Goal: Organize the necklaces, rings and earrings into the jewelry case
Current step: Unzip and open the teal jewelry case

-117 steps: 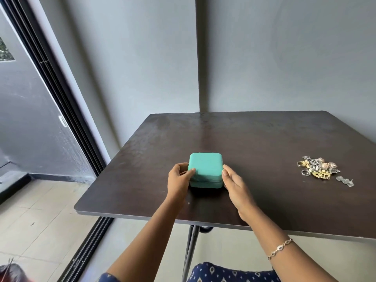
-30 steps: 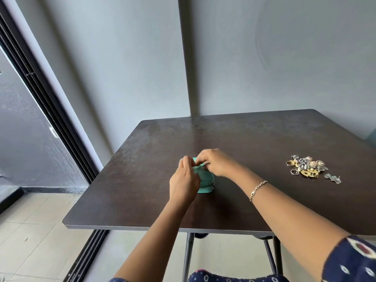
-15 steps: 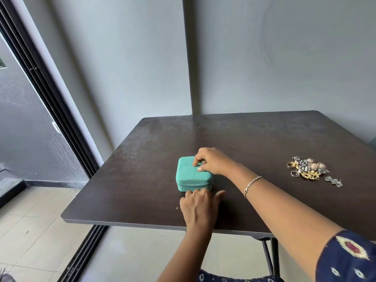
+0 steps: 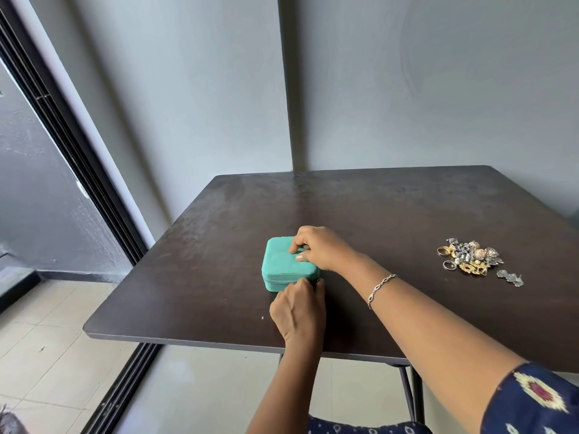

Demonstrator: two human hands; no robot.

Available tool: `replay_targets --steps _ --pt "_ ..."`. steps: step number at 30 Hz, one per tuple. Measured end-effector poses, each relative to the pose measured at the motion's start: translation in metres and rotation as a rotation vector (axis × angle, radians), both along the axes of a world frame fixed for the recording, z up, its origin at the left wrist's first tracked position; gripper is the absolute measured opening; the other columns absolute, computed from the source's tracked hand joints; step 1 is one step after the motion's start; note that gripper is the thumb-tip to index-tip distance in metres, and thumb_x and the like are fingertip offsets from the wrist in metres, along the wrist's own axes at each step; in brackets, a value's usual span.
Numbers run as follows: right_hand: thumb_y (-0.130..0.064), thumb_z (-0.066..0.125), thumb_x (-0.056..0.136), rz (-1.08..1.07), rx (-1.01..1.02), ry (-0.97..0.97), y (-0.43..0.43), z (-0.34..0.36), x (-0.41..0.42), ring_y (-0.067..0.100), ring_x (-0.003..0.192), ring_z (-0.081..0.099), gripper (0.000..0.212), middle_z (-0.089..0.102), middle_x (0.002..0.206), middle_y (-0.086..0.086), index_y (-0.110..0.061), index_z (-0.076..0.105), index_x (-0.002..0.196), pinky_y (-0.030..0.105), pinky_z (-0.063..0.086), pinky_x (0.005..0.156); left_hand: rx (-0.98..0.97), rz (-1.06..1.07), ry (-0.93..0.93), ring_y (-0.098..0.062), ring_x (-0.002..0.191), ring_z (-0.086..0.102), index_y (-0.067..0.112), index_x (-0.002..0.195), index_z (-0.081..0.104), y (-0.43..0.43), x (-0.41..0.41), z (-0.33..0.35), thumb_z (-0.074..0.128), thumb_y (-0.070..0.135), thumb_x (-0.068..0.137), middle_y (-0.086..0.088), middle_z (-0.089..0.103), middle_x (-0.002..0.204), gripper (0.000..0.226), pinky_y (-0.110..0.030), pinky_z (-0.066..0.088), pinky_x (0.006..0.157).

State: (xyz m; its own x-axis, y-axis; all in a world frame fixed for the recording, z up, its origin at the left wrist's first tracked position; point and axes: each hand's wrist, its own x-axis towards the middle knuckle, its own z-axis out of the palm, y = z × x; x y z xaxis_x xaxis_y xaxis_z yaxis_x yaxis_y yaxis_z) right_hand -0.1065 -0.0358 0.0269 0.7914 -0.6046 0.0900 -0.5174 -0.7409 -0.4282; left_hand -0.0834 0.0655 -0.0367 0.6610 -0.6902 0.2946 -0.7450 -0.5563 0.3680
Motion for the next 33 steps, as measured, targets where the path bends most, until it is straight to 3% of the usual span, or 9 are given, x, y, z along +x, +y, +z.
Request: replay_targets --steps 3,5,8,11,14,18,20,22,33 --pt "-0.013 0.064 0.083 -0.003 -0.005 -0.004 0.0 0.0 0.0 0.021 0.103 0.054 0.023 0.05 0.095 -0.004 -0.014 0.066 0.106 0.021 0.03 0.075 -0.082 -0.03 -0.005 -0.026 0.082 0.064 0.01 0.082 0.063 0.002 0.001 -0.002 0.046 0.04 0.093 -0.006 0.069 0.088 0.036 -0.029 0.032 0.059" --pt "-0.013 0.063 0.083 -0.006 -0.008 -0.006 0.0 -0.001 0.0 0.021 0.103 0.054 0.023 0.054 0.1 -0.001 -0.014 0.066 0.106 0.021 0.03 0.075 -0.096 -0.073 -0.006 -0.024 0.063 0.064 0.013 0.068 0.062 0.003 0.002 -0.003 0.062 0.034 0.085 -0.004 0.067 0.07 0.027 -0.026 0.03 0.05" --pt "-0.013 0.064 0.083 -0.008 -0.008 -0.009 0.0 0.0 0.0 0.021 0.104 0.054 0.024 0.058 0.111 0.002 -0.014 0.066 0.107 0.022 0.032 0.077 -0.093 -0.113 -0.067 -0.017 0.038 0.052 0.018 0.048 0.054 0.005 0.004 -0.005 0.083 0.026 0.062 0.003 0.054 0.045 0.034 -0.018 0.02 0.039" --pt "-0.013 0.065 0.083 -0.008 -0.005 -0.01 0.0 0.002 0.0 0.021 0.104 0.054 0.024 0.059 0.111 0.002 -0.013 0.067 0.106 0.022 0.033 0.078 -0.086 -0.151 -0.036 -0.015 0.034 0.046 0.018 0.044 0.048 0.01 0.008 -0.003 0.086 0.025 0.057 0.005 0.048 0.041 0.04 -0.015 0.002 0.041" --pt "-0.012 0.065 0.082 -0.009 -0.004 -0.003 0.001 0.003 0.0 0.021 0.104 0.054 0.023 0.059 0.112 0.003 -0.013 0.067 0.105 0.023 0.034 0.081 -0.079 -0.167 -0.069 -0.015 0.032 0.044 0.017 0.042 0.044 0.018 0.015 -0.001 0.086 0.022 0.055 0.003 0.046 0.041 0.044 -0.014 -0.003 0.045" --pt "-0.012 0.065 0.082 -0.018 0.004 -0.002 0.002 0.003 0.0 0.02 0.105 0.054 0.022 0.059 0.111 0.002 -0.013 0.067 0.104 0.029 0.039 0.088 -0.1 -0.113 -0.141 -0.019 0.041 0.052 0.016 0.047 0.046 0.03 0.036 -0.003 0.081 0.025 0.065 0.001 0.053 0.049 0.041 -0.019 0.006 0.039" --pt "-0.012 0.065 0.082 -0.026 0.01 -0.013 0.002 0.002 -0.001 0.02 0.103 0.054 0.022 0.059 0.109 0.002 -0.013 0.067 0.104 0.027 0.038 0.084 -0.037 -0.038 -0.14 -0.021 0.067 0.061 0.014 0.063 0.055 0.038 0.049 0.0 0.06 0.034 0.086 -0.001 0.062 0.072 0.03 -0.027 0.025 0.049" --pt "-0.012 0.065 0.082 -0.028 0.009 -0.014 0.002 0.001 -0.001 0.019 0.102 0.054 0.022 0.059 0.108 0.001 -0.014 0.067 0.104 0.023 0.035 0.08 -0.013 -0.013 -0.107 -0.024 0.085 0.059 0.014 0.075 0.057 0.043 0.062 0.003 0.042 0.037 0.094 -0.003 0.062 0.09 0.034 -0.029 0.028 0.059" --pt "-0.009 0.064 0.083 -0.059 -0.004 0.001 0.006 0.0 0.001 0.019 0.105 0.053 0.022 0.06 0.11 0.001 -0.012 0.067 0.104 0.028 0.038 0.087 0.072 -0.036 -0.15 -0.028 0.093 0.059 0.012 0.085 0.062 0.04 0.102 0.009 0.041 0.032 0.094 -0.004 0.065 0.101 0.03 -0.029 0.03 0.062"
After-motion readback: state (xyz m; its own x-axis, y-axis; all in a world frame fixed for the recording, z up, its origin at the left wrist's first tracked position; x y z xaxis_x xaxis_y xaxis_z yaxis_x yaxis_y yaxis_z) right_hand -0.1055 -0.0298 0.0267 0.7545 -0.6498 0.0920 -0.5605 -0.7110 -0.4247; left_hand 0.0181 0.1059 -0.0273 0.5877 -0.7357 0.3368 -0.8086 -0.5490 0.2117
